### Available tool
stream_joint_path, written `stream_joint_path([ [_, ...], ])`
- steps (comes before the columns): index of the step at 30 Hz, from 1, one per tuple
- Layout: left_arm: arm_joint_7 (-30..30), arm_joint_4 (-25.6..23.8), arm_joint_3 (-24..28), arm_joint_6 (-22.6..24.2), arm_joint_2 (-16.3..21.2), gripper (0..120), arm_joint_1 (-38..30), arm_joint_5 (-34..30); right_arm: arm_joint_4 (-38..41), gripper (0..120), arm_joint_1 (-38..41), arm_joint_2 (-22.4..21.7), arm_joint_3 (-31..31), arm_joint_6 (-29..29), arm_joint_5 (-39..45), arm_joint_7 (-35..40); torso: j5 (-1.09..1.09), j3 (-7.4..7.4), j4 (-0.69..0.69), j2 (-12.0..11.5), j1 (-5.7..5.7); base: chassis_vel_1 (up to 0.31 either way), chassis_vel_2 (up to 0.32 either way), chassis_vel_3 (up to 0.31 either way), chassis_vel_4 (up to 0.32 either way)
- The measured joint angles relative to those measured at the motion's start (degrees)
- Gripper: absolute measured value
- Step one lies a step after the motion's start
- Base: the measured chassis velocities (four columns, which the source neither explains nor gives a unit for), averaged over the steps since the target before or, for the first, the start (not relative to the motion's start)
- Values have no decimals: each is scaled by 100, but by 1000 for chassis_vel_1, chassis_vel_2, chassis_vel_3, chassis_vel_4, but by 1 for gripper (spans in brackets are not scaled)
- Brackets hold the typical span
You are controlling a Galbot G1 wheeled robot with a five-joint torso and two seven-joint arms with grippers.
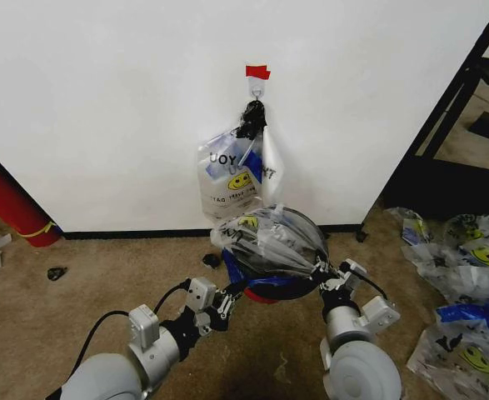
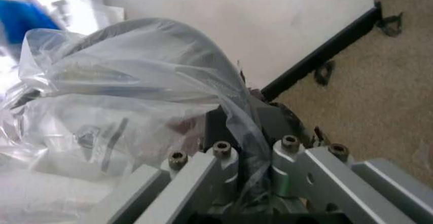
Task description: Pick up the garbage bag from the wall and place it over the trash bin.
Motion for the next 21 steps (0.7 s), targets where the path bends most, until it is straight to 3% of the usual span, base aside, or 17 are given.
stream_joint_path([
  [10,79,31,239,-59,-222,0,567,478,20,0,237,71,66,-182,675,400,0,0,1,0,0,0,0,0,0],
  [21,198,536,750,-84,-534,0,175,940,318,0,215,200,-11,-261,1108,658,-1,0,0,0,0,0,0,0,0],
])
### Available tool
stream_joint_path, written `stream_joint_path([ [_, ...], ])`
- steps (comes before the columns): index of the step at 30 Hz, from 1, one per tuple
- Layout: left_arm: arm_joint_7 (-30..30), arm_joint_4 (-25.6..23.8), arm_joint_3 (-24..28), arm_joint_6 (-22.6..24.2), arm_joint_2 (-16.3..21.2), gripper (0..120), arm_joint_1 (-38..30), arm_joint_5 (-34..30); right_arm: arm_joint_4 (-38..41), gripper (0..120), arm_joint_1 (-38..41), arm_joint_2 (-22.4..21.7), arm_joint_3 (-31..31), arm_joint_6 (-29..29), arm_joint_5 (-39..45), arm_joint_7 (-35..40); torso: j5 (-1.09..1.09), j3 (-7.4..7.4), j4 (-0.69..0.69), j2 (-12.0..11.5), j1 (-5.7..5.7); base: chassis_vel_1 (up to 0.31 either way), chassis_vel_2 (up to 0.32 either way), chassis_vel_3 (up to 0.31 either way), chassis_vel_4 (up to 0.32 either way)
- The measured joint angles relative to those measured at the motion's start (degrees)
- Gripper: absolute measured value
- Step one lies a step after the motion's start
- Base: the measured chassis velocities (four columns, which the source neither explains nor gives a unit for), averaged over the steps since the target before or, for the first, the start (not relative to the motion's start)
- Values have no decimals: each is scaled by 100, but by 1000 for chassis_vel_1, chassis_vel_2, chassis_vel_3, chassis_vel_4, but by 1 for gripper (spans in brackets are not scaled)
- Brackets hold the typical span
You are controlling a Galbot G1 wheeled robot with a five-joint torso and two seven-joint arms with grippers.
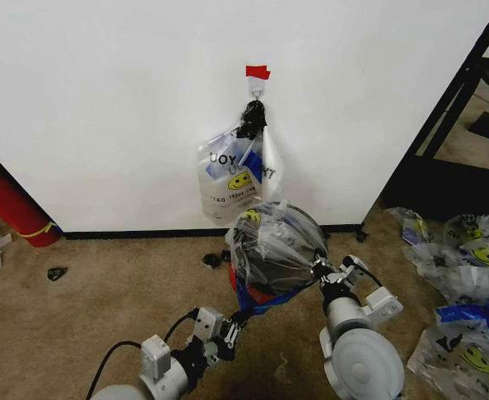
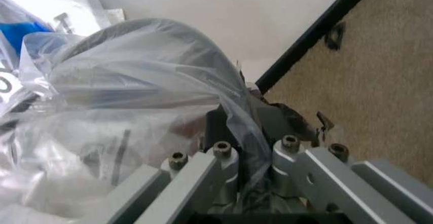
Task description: Pick up the garbage bag from the wall and place it over the trash bin.
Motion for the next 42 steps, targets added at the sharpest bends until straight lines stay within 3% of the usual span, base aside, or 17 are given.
stream_joint_path([
  [11,5,524,370,-6,-140,0,-457,164,259,0,-127,2,29,-102,193,130,0,0,0,0,0,0,0,0,0],
  [20,-13,938,1274,42,-246,0,-994,448,261,0,-127,126,-5,-146,223,221,0,0,0,0,0,0,0,0,0],
  [26,-70,1144,1482,45,-284,0,-1250,470,308,0,-228,137,-79,-162,169,208,0,0,-1,0,0,0,0,0,0],
  [35,-245,1336,1285,99,-346,0,-1180,600,240,0,-226,55,-111,-161,99,182,0,0,0,0,0,0,0,0,0],
  [39,-290,1100,914,163,-287,0,-921,617,126,0,-158,-9,-148,-151,71,177,0,0,-1,0,0,0,0,0,0],
  [42,-299,760,407,221,-194,13,-439,709,-53,0,-14,-84,-258,-138,72,173,0,0,2,0,0,0,0,0,0],
])
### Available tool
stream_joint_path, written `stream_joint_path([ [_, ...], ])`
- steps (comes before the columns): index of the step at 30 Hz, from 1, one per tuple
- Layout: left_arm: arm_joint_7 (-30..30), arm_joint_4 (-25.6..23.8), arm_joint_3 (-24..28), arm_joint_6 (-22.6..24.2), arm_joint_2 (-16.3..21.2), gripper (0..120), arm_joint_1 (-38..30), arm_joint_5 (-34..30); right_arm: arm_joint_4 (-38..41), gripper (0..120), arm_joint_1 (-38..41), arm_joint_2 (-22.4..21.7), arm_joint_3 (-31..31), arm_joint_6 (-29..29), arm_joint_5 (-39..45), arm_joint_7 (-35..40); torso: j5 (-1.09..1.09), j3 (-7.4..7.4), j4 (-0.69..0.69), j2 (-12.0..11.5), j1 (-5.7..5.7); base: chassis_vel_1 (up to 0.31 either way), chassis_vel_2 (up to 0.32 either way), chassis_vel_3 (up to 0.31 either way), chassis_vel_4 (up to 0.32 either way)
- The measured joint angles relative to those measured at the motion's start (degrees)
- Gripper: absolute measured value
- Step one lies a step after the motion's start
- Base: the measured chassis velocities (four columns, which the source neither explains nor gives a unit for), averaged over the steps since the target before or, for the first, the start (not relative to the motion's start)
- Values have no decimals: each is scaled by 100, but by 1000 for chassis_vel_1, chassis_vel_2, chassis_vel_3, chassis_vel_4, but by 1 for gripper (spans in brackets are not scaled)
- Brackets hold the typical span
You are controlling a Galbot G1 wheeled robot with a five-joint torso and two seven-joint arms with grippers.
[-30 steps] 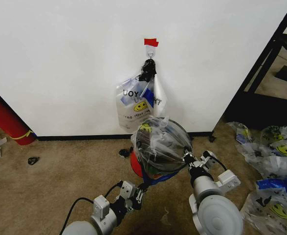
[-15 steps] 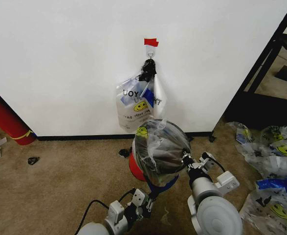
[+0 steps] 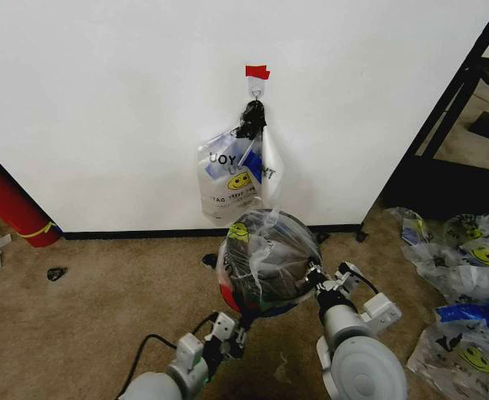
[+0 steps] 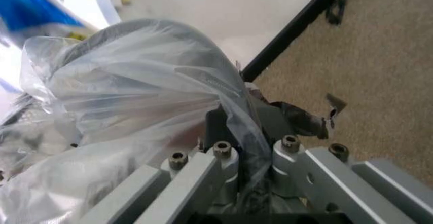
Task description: Pick up the garbage bag from the wall and place it over the trash bin.
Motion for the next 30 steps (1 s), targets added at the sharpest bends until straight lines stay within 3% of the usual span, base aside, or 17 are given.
stream_joint_path([
  [3,-10,-330,-398,54,89,26,413,6,-155,0,85,-27,-31,24,3,-11,0,0,-3,0,0,0,0,0,0],
  [6,-48,-508,-667,64,130,31,692,11,-257,0,137,-30,-24,52,1,-13,0,0,-2,0,0,0,0,0,0],
  [9,-121,-727,-843,64,226,44,953,19,-354,0,171,-45,8,83,-1,-24,1,0,1,0,0,0,0,0,0],
  [11,-139,-784,-870,63,274,46,995,19,-378,0,171,-47,33,93,-3,-28,0,0,1,0,0,0,0,0,0],
  [13,-177,-857,-926,49,372,56,1057,39,-415,0,171,-47,92,115,-7,-32,0,0,-6,0,0,0,0,0,0],
  [16,-378,-916,-1007,-35,445,72,1238,110,-469,0,208,-82,116,144,-101,-80,0,0,0,0,0,0,0,0,0],
  [20,-686,-1078,-1069,-48,446,81,1135,-126,-488,0,194,-126,67,223,-420,-205,0,0,-1,0,0,0,0,0,0],
  [22,-928,-1353,-1076,55,463,90,687,-767,-538,0,140,-140,-19,402,-976,-418,0,0,-1,0,0,0,0,0,0],
  [24,-1111,-1510,-1024,244,522,89,151,-1484,-605,0,107,-124,-84,537,-1380,-565,0,0,-8,0,0,0,0,0,0],
  [29,-1350,-1652,-989,514,645,74,-376,-2500,-706,0,124,-84,-164,647,-1703,-649,0,0,-6,0,1,0,0,0,0],
  [30,-1440,-1713,-968,591,722,68,-550,-2856,-773,0,147,-89,-239,715,-1871,-719,2,0,1,0,1,0,0,0,0],
])
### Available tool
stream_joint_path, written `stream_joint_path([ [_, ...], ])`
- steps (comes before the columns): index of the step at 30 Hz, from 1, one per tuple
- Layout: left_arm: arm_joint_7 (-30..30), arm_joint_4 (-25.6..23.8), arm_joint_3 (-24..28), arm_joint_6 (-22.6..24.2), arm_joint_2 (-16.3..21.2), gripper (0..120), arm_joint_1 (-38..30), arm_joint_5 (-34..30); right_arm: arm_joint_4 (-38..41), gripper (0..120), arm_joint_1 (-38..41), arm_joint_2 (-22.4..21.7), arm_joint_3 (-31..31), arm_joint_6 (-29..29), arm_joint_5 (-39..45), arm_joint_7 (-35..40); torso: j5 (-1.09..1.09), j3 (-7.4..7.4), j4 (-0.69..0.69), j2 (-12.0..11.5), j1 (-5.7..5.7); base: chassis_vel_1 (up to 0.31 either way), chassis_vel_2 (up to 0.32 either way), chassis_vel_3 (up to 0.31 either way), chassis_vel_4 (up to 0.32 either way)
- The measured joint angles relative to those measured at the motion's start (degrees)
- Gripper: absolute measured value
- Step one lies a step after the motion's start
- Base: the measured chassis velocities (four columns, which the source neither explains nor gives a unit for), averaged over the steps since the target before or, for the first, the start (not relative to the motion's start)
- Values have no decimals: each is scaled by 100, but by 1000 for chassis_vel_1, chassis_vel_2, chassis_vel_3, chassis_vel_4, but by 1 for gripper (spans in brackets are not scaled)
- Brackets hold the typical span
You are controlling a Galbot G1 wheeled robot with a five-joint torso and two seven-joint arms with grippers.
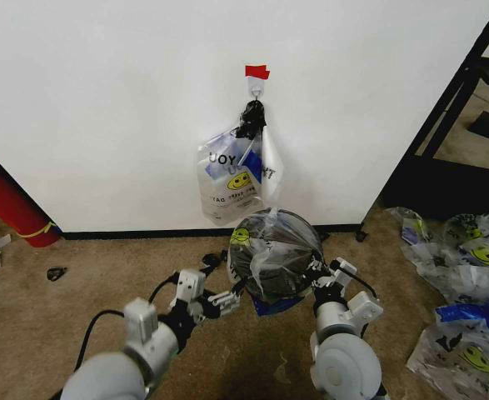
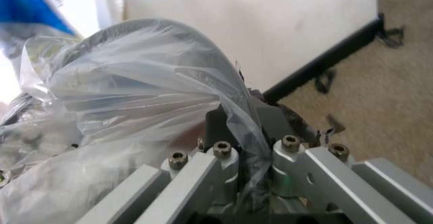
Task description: Pick up the garbage bag from the wall and place it over the trash bin.
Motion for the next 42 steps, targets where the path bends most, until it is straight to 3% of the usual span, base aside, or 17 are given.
stream_joint_path([
  [5,-165,-11,248,171,52,52,-598,-635,-77,0,-32,-7,-86,146,-395,-135,-4,0,-3,0,0,0,0,0,0],
  [9,-617,57,523,537,22,33,-1688,-1855,-277,0,31,-34,-203,335,-939,-280,-1,0,0,0,0,0,0,0,0],
  [13,-794,149,808,692,-9,23,-2263,-2149,-323,0,20,-65,-204,430,-1149,-320,-3,0,-3,0,0,0,0,0,0],
  [17,-1273,542,1612,1068,-204,4,-3386,-2446,-369,0,-2,-33,-194,570,-1482,-378,-1,0,-3,0,0,0,0,0,0],
  [19,-1321,614,1726,1091,-242,2,-3505,-2457,-372,0,-6,-27,-196,581,-1507,-383,-2,0,-3,0,0,0,0,0,0],
  [23,-1584,1194,2567,1204,-614,0,-4232,-2534,-384,0,-67,10,-195,683,-1752,-433,-1,0,-5,0,0,0,0,0,0],
  [42,-2087,2441,3598,1467,-1442,0,-4989,-2167,11,0,-385,67,-168,712,-1837,-497,-2,0,-5,0,0,0,0,0,0],
])
